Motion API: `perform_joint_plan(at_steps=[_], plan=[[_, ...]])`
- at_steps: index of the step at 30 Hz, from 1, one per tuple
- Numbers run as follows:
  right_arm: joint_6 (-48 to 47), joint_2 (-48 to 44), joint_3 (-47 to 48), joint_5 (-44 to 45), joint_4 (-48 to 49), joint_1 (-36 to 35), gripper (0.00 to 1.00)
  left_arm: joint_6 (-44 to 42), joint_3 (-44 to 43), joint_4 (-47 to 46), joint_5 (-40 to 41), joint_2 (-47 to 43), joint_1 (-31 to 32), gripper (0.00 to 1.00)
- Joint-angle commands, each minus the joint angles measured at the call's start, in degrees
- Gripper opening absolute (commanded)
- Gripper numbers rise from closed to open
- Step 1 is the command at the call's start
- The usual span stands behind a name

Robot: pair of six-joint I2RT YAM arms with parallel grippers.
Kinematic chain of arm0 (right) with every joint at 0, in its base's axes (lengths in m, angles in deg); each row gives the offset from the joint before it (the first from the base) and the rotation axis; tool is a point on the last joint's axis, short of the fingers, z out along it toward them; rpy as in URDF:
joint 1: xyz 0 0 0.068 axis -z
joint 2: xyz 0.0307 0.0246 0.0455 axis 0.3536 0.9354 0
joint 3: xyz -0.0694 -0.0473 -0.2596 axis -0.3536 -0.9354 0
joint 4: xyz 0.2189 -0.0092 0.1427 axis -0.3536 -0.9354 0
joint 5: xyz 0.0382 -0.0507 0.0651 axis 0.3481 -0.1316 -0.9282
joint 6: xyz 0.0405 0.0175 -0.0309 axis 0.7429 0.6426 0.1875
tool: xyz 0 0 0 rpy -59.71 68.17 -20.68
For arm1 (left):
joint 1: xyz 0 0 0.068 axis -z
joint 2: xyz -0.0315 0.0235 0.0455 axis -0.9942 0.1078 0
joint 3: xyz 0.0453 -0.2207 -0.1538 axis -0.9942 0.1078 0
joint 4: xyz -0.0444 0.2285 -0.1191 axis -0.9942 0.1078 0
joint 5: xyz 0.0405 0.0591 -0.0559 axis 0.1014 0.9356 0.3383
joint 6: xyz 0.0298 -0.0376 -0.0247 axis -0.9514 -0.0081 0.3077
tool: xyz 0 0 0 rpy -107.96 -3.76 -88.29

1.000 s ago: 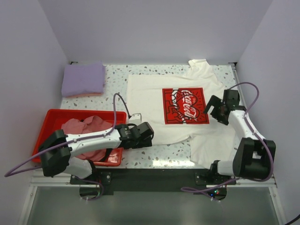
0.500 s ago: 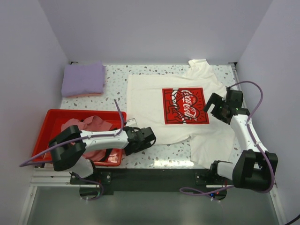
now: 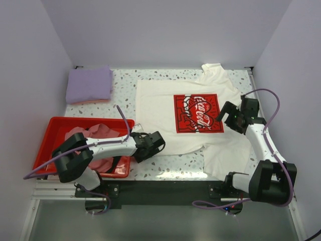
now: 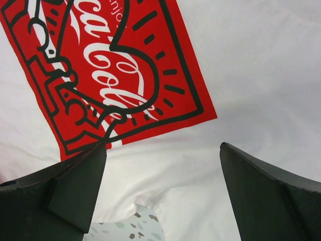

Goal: Fold and stack the t-shirts
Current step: Fold the tshirt

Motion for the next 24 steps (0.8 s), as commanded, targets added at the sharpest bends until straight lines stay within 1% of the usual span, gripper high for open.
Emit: perform_joint_plan(at_steps=[1,5,6,8,11,12,14,20,24], plan=[[-0.39,-0.54,-0.14,-0.48,1.85,-0.02,0.99,2.35,2.28,-1.5,1.45,1.69,-0.49,0.66],[-0.57,-0.98,-0.05,-0.73,1.5,-0.11,0.99,2.0,1.94,-1.77,1.01,3.18,-0.75,0.51],[-0.57,-1.33,-0.14,-0.73,1.59,-0.02,0.99,1.65,1.85,-1.77,0.92,3.79,-0.84,0.46],[-0.74,-1.51,-0.14,-0.65,1.5,-0.11,0.99,1.65,1.76,-1.59,0.83,4.06,-1.02,0.38],[-1.01,-1.51,-0.14,-1.26,1.32,-0.11,0.99,1.3,1.76,-1.68,1.62,3.71,-1.02,0.22],[-0.92,-1.42,-0.14,-1.35,1.41,-0.11,0.99,1.21,1.58,-1.59,2.06,3.45,-1.11,0.1],[-1.1,-1.6,-0.14,-1.52,1.32,-0.11,0.99,1.38,1.06,-0.54,3.55,3.27,-1.19,0.0],[-1.8,-2.21,0.12,-1.7,0.88,-0.37,0.99,-2.91,-1.49,-0.1,8.47,2.04,-1.55,0.0],[-2.42,-2.74,0.92,1.8,-0.87,-3.09,0.99,-3.63,-5.62,4.99,13.04,1.07,-2.16,0.0]])
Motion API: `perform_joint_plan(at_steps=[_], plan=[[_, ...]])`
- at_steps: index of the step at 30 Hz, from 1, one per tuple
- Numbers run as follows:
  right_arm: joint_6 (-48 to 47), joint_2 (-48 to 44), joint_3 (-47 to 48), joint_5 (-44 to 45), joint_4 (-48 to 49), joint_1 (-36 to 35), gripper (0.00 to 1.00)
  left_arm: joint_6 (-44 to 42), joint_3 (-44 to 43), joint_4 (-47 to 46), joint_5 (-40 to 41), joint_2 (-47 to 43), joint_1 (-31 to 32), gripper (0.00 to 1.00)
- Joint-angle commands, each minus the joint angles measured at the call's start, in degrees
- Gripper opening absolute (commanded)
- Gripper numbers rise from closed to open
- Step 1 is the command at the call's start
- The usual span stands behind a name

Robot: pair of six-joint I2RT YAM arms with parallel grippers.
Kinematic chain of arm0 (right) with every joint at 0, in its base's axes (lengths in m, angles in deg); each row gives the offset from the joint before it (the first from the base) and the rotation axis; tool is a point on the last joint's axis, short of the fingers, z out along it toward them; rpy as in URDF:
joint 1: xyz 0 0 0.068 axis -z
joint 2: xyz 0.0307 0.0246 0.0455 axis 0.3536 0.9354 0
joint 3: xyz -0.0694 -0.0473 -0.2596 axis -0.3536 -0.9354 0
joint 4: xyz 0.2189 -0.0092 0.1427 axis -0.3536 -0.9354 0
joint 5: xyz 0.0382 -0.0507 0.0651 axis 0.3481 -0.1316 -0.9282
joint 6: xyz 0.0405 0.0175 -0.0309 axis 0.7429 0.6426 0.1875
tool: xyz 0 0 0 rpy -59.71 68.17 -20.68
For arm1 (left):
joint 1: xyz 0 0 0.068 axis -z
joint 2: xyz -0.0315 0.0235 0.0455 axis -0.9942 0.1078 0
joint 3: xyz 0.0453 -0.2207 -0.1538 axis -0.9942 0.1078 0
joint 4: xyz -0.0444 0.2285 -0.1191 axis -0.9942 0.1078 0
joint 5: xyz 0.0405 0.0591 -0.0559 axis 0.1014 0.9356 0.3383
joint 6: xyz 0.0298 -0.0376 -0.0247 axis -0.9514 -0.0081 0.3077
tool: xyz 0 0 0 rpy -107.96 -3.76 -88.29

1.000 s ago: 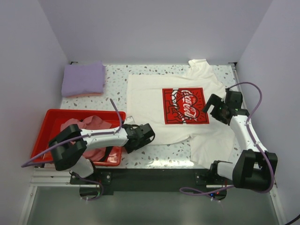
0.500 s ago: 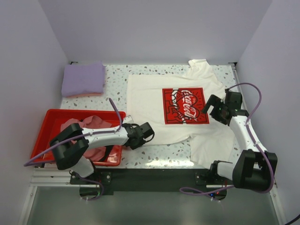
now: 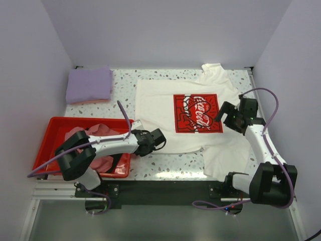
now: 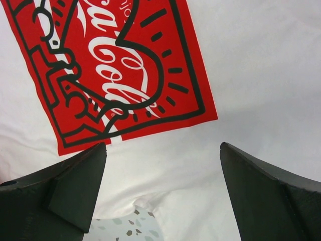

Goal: Fold and stack the t-shirts
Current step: Fold the tshirt

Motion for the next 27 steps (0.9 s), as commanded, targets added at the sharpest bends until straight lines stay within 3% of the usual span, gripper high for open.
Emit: perform_joint_plan(at_steps=[1,14,23,27], plan=[[-1.3,-1.71,1.33,3.84,-1.24,-3.37,0.99,-2.03,-4.46,5.56,9.04,-1.09,-1.24,0.0],[2.47,-5.05,2.74,11.67,-10.47,-14.36,0.99,-5.54,1.07,-0.31,5.9,-4.61,-4.23,0.0],[10.21,-16.55,-3.32,8.26,-27.07,-14.99,0.99,-8.7,1.86,-4.0,5.11,-5.57,-4.23,0.0],[10.31,-16.31,-5.43,4.47,-33.13,-14.99,0.99,-9.41,1.77,-4.27,5.02,-5.49,-4.15,0.0]])
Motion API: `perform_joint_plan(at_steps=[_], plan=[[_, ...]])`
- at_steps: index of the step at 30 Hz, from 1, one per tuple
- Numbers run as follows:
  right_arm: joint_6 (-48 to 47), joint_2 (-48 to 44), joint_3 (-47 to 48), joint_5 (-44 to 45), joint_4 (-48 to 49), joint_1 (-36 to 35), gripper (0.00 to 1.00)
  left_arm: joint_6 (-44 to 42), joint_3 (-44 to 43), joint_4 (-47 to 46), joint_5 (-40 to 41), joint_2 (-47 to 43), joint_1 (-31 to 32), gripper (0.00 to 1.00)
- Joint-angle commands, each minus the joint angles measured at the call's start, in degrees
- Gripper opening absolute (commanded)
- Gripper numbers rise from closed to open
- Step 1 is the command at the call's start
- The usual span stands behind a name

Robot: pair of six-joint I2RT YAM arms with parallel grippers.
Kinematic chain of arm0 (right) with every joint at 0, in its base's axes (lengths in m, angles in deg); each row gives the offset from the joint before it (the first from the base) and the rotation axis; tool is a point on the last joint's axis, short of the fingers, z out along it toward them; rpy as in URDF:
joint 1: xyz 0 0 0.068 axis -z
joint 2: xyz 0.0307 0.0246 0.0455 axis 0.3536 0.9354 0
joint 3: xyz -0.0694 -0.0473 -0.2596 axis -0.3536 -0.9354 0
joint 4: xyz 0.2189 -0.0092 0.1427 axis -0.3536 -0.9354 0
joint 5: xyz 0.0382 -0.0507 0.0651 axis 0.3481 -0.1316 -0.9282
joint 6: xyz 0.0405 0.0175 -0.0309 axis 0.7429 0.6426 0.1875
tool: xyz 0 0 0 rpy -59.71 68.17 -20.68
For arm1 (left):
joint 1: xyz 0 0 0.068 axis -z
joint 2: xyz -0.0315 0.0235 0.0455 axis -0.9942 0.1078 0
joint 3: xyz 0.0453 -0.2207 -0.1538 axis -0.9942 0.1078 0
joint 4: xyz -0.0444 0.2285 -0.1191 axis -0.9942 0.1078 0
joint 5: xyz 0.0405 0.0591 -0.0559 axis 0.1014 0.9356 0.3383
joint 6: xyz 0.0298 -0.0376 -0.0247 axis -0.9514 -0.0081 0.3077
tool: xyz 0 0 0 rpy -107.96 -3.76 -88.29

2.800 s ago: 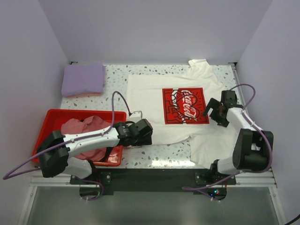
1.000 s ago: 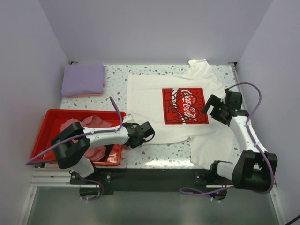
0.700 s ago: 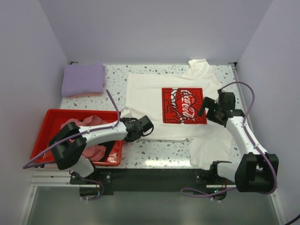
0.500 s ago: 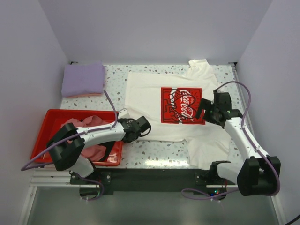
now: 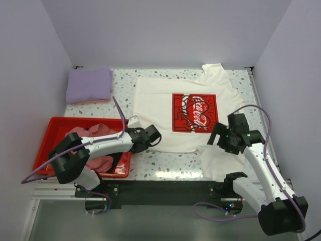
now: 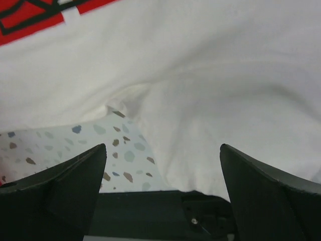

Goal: Fold and stack the t-shirts
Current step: Fold the tshirt

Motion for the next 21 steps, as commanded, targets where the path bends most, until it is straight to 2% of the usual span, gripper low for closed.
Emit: perform_joint_plan(at_steps=[1,5,6,9,15,20,21], plan=[[1.36,1.49,-1.46,-0.85,-9.5,-0.06,0.99,-2.0,0.13,-2.21,1.0,-1.6,-0.28,0.0],[-0.4,4.56,-2.51,-1.35,-11.79,-0.06,0.97,-2.53,1.45,-3.88,0.12,-2.03,-0.28,0.0],[-0.05,5.0,-2.77,-1.44,-12.06,-0.49,0.92,-2.88,1.8,-4.58,-0.06,-2.12,-0.28,0.0],[1.17,7.03,-3.04,0.22,-12.67,-3.03,0.88,-3.67,1.89,-5.9,-0.33,-2.04,-0.28,0.0],[5.83,14.23,-6.2,0.66,-7.77,-10.67,0.79,-4.55,2.5,-7.13,-1.11,-2.39,-0.28,0.0],[8.3,15.64,-8.92,0.84,-6.52,-12.8,0.73,-4.91,2.94,-7.92,-1.91,-2.48,-0.19,0.0],[8.83,15.64,-9.27,0.75,-6.09,-13.15,0.69,-4.91,2.94,-8.1,-1.99,-2.48,-0.28,0.0]])
